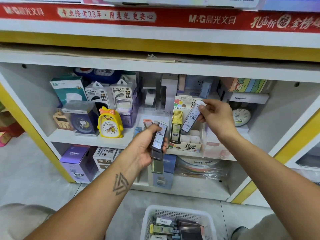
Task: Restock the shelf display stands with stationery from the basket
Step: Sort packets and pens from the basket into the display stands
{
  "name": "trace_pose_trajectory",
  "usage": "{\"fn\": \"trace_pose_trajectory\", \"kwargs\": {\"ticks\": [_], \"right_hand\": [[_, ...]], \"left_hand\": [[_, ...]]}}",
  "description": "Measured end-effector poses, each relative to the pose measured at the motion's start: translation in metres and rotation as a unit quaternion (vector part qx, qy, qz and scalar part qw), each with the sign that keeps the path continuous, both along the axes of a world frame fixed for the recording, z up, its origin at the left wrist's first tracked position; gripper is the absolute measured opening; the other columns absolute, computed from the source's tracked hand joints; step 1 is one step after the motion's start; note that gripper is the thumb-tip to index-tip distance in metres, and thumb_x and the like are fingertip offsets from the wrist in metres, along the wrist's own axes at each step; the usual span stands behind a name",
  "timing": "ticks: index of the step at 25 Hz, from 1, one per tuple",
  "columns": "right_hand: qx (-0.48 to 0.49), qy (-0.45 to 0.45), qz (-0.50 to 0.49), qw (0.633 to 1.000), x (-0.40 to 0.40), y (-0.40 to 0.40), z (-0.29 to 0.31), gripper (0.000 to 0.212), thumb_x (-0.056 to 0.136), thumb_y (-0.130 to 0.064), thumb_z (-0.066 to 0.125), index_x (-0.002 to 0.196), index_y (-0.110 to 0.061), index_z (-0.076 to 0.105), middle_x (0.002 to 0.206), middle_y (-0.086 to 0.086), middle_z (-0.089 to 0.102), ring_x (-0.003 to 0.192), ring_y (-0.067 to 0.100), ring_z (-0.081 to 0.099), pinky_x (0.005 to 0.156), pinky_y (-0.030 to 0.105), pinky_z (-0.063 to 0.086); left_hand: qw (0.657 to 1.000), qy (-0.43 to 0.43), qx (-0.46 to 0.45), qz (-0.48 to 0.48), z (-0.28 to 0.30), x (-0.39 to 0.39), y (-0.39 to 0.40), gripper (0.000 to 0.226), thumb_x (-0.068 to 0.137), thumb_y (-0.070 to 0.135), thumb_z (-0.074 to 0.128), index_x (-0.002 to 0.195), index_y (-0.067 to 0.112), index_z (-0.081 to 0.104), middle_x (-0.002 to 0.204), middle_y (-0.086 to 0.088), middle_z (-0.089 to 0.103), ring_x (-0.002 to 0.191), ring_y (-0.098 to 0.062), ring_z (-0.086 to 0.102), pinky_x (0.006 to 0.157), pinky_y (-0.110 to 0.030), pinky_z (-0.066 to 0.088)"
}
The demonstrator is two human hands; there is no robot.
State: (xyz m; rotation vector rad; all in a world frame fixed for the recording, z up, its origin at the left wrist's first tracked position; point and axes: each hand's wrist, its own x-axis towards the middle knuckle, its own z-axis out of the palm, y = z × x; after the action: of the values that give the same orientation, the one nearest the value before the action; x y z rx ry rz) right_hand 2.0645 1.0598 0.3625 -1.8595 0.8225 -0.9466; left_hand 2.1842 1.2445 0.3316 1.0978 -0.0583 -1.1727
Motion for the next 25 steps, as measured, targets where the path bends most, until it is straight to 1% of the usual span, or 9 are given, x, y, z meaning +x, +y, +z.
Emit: {"fn": "trace_pose_trajectory", "kwargs": {"ticks": [2, 4, 6, 11, 16, 19, 22, 24, 25], "right_hand": [[-0.082, 0.032, 0.010, 0.996, -0.001, 0.001, -0.002, 0.016, 0.097, -0.010, 0.063, 0.109, -0.020, 0.062, 0.079, 0.009, 0.068, 0.064, 0.019, 0.069, 0.074, 0.043, 0.060], [-0.164, 0.067, 0.004, 0.984, -0.002, 0.000, -0.006, 0.015, 0.096, -0.014, 0.064, 0.108, -0.021, 0.059, 0.083, 0.007, 0.068, 0.074, 0.024, 0.069, 0.074, 0.044, 0.058], [-0.216, 0.073, -0.007, 0.974, -0.001, -0.002, -0.009, 0.013, 0.097, -0.017, 0.062, 0.108, -0.022, 0.057, 0.086, 0.004, 0.070, 0.077, 0.025, 0.069, 0.074, 0.045, 0.057], [-0.225, 0.095, -0.001, 0.970, 0.004, -0.010, -0.019, 0.009, 0.099, -0.019, 0.057, 0.108, -0.021, 0.055, 0.086, 0.009, 0.070, 0.080, 0.030, 0.069, 0.073, 0.049, 0.057], [-0.228, 0.145, 0.030, 0.962, 0.014, -0.013, -0.030, 0.015, 0.100, -0.012, 0.054, 0.115, -0.017, 0.054, 0.080, 0.009, 0.069, 0.079, 0.031, 0.066, 0.075, 0.048, 0.055], [-0.251, 0.167, 0.050, 0.952, 0.018, -0.013, -0.031, 0.018, 0.099, -0.004, 0.053, 0.113, -0.015, 0.052, 0.077, 0.008, 0.066, 0.075, 0.028, 0.064, 0.071, 0.046, 0.055], [-0.275, 0.207, 0.073, 0.936, 0.019, -0.014, -0.030, 0.016, 0.098, -0.001, 0.051, 0.108, -0.009, 0.061, 0.086, 0.014, 0.068, 0.079, 0.030, 0.064, 0.070, 0.044, 0.054], [-0.330, 0.245, 0.064, 0.909, 0.019, -0.015, -0.030, 0.023, 0.092, 0.007, 0.051, 0.103, -0.003, 0.068, 0.094, 0.017, 0.069, 0.088, 0.035, 0.063, 0.077, 0.044, 0.051], [-0.348, 0.243, 0.050, 0.904, 0.018, -0.015, -0.029, 0.024, 0.091, 0.008, 0.052, 0.103, -0.002, 0.070, 0.098, 0.017, 0.070, 0.092, 0.035, 0.063, 0.082, 0.043, 0.050]], "left_hand": [[1.000, 0.015, -0.005, -0.001, 0.002, 0.002, 0.001, 0.013, 0.092, 0.015, 0.053, 0.099, 0.004, 0.056, 0.065, -0.014, 0.059, 0.052, -0.021, 0.053, 0.043, -0.022, 0.045], [1.000, 0.014, -0.011, -0.006, 0.001, 0.001, 0.002, 0.013, 0.094, 0.012, 0.055, 0.101, 0.002, 0.059, 0.068, -0.015, 0.062, 0.054, -0.022, 0.055, 0.044, -0.023, 0.047], [1.000, 0.009, -0.026, -0.013, 0.000, -0.001, 0.001, 0.014, 0.094, 0.011, 0.057, 0.102, 0.000, 0.062, 0.072, -0.017, 0.063, 0.058, -0.023, 0.057, 0.046, -0.026, 0.049], [0.999, -0.006, -0.045, -0.021, -0.001, -0.007, -0.003, 0.018, 0.093, 0.011, 0.060, 0.106, -0.001, 0.065, 0.077, -0.018, 0.066, 0.060, -0.023, 0.060, 0.049, -0.028, 0.051], [0.998, -0.020, -0.046, -0.024, -0.002, -0.010, -0.009, 0.018, 0.094, 0.010, 0.060, 0.106, -0.002, 0.066, 0.076, -0.018, 0.066, 0.057, -0.022, 0.060, 0.047, -0.027, 0.050], [0.998, -0.026, -0.049, -0.024, -0.003, -0.011, -0.011, 0.018, 0.093, 0.009, 0.061, 0.106, -0.002, 0.066, 0.077, -0.019, 0.066, 0.058, -0.023, 0.061, 0.048, -0.028, 0.050], [0.997, -0.030, -0.059, -0.032, -0.004, -0.012, -0.012, 0.020, 0.092, 0.009, 0.062, 0.107, -0.003, 0.066, 0.079, -0.020, 0.066, 0.059, -0.024, 0.062, 0.049, -0.028, 0.051], [0.997, -0.033, -0.062, -0.035, -0.005, -0.012, -0.013, 0.021, 0.091, 0.010, 0.064, 0.107, -0.003, 0.067, 0.079, -0.021, 0.068, 0.061, -0.025, 0.063, 0.050, -0.029, 0.052], [0.997, -0.036, -0.063, -0.035, -0.006, -0.013, -0.013, 0.021, 0.090, 0.010, 0.066, 0.106, -0.003, 0.067, 0.080, -0.021, 0.068, 0.062, -0.026, 0.064, 0.050, -0.029, 0.053]]}}
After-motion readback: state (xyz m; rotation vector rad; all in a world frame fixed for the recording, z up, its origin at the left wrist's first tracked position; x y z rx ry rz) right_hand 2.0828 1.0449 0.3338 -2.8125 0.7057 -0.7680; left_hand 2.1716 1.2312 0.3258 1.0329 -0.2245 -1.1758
